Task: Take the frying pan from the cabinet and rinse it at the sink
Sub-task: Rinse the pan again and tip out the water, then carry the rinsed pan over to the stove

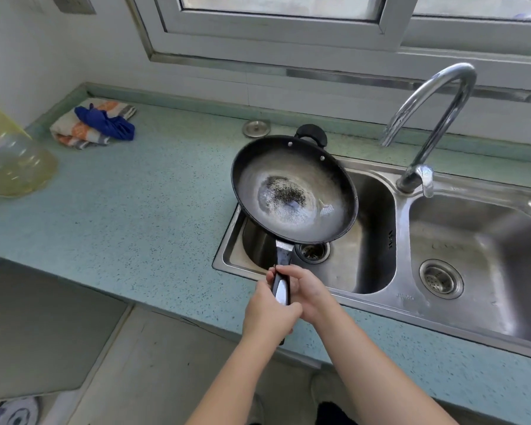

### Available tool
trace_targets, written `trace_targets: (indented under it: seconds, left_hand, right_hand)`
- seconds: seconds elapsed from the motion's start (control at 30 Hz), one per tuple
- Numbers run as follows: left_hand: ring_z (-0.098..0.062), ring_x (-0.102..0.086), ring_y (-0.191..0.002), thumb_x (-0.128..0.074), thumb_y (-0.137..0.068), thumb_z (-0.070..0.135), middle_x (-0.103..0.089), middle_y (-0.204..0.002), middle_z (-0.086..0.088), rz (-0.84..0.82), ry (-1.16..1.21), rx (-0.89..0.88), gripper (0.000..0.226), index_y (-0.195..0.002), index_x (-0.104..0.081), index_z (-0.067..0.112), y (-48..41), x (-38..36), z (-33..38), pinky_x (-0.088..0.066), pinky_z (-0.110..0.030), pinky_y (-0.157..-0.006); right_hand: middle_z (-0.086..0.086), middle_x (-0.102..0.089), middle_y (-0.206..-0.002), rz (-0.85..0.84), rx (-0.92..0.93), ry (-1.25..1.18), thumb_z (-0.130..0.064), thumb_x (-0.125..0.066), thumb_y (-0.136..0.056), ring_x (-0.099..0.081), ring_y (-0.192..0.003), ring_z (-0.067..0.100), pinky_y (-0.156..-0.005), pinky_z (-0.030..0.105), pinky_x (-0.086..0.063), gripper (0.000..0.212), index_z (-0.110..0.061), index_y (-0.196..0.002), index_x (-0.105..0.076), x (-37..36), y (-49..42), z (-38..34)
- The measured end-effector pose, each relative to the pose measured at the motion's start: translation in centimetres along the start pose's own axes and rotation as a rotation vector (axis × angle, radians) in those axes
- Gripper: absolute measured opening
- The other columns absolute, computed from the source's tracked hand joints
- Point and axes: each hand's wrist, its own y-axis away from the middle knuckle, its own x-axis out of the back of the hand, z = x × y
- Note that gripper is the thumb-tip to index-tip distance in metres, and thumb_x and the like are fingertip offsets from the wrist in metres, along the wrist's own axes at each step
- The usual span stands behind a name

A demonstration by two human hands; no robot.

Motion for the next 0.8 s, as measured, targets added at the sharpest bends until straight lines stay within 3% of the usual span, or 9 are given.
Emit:
trace_targets:
  seconds: [0.17, 0.3, 0.5, 0.63, 0.8]
  left_hand:
    - [-0.017, -0.067, -0.056, -0.057, -0.076, 0.022, -0.057, -0.076, 0.008, 0.102, -0.132, 0.021, 0.039, -0.113, -0.046, 0.018, 0.4, -1.6, 0.8, -0.046, -0.025, -0.052]
    - [-0.015, -0.066, -0.052, -0.057, -0.077, 0.026, -0.065, -0.081, 0.003, 0.17, -0.154, 0.025, 0.038, -0.113, -0.049, 0.021, 0.8, -2.7, 1.0, -0.046, -0.023, -0.05]
    - [-0.024, -0.069, -0.066, -0.061, -0.075, 0.027, -0.063, -0.083, 0.001, 0.202, -0.028, 0.027, 0.028, -0.101, -0.052, 0.019, 1.4, -4.2, 0.9, -0.058, -0.034, -0.06]
    - [-0.028, -0.068, -0.072, -0.062, -0.072, 0.025, -0.062, -0.083, -0.002, 0.209, 0.041, 0.028, 0.028, -0.097, -0.052, 0.016, 2.0, -5.2, 0.8, -0.059, -0.044, -0.067]
    - [-0.028, -0.066, -0.077, -0.064, -0.072, 0.025, -0.062, -0.086, -0.005, 0.244, 0.059, 0.009, 0.028, -0.094, -0.051, 0.014, 2.8, -6.0, 0.5, -0.058, -0.046, -0.067]
  right_hand:
    - [0.006, -0.052, -0.064, -0.044, -0.068, -0.058, -0.007, -0.046, -0.092, -0.057, -0.046, 0.013, -0.048, 0.023, -0.052, 0.015, -0.007, -0.077, -0.047, 0.9, -0.5, -1.1]
    - [0.007, -0.05, -0.063, -0.026, 0.016, 0.078, -0.002, -0.052, -0.089, -0.053, -0.046, 0.011, -0.047, 0.023, -0.049, 0.014, -0.008, -0.081, -0.042, 1.6, -1.0, -1.3]
    - [0.008, -0.051, -0.062, 0.032, 0.106, 0.242, 0.0, -0.056, -0.084, -0.052, -0.045, 0.011, -0.046, 0.024, -0.047, 0.024, -0.009, -0.096, -0.038, 2.7, -0.8, -1.1]
    - [0.01, -0.048, -0.059, 0.062, 0.118, 0.312, 0.004, -0.051, -0.082, -0.05, -0.041, 0.012, -0.043, 0.022, -0.045, 0.021, -0.007, -0.095, -0.039, 3.1, -0.1, -1.5]
    - [0.008, -0.047, -0.052, 0.049, 0.091, 0.407, 0.003, -0.048, -0.082, -0.046, -0.035, 0.011, -0.038, 0.018, -0.041, 0.014, -0.005, -0.092, -0.042, 3.4, 1.1, -1.5]
